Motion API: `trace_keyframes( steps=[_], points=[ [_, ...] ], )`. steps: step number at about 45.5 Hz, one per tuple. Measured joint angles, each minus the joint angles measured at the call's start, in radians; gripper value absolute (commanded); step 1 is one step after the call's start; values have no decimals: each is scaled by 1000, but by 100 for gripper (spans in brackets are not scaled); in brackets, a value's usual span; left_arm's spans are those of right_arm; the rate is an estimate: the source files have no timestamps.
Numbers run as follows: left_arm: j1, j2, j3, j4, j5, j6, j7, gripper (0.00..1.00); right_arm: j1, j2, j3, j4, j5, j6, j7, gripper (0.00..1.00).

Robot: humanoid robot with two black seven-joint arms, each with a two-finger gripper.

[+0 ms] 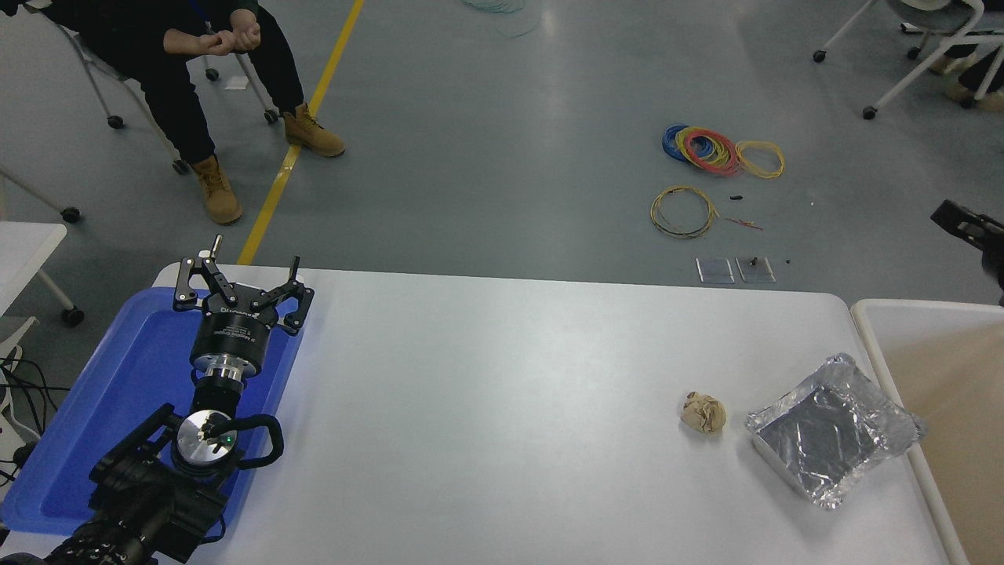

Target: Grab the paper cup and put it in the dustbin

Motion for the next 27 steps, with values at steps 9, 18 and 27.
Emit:
trace_keyframes(
  steps=[9, 18, 27],
  points=[
    [0, 0, 0, 0, 0, 0, 0, 100, 183, 3, -52, 130, -3, 102, 0, 100],
    [0, 0, 0, 0, 0, 0, 0, 100, 318, 12, -74, 198, -49, 271, 0, 100],
    [0, 0, 0, 0, 0, 0, 0, 100, 428, 19, -83, 286, -118, 412, 0, 100]
  ],
)
